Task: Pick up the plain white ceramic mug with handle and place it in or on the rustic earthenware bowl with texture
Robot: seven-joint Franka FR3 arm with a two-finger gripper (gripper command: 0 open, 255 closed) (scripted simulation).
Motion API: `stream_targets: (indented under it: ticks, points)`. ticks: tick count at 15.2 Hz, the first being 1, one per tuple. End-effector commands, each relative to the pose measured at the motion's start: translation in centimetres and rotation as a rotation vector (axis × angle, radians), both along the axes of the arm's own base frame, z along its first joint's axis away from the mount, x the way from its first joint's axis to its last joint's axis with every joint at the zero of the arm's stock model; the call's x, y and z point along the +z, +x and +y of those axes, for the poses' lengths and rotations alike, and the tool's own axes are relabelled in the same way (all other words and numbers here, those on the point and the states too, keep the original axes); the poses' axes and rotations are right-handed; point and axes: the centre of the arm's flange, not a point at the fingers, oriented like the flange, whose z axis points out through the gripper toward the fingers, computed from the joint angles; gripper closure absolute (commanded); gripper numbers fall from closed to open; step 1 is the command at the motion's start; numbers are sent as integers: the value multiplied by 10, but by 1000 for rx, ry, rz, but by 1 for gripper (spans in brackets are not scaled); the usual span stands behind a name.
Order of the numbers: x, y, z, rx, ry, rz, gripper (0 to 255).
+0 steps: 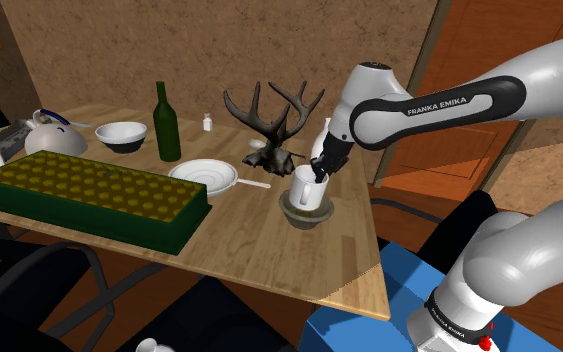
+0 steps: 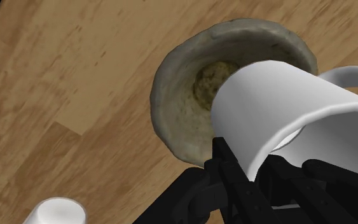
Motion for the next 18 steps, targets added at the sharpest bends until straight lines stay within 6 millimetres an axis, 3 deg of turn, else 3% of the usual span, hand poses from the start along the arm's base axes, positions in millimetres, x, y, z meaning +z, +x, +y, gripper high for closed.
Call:
stream_targets:
  ticks: [1,6,10,18]
  points:
    - [0,0,0,0,0,-1,0]
    - [0,0,0,0,0,-1,0]
    - [49,-11,0,0,0,-1,0]
    - [49,-11,0,0,0,-1,0]
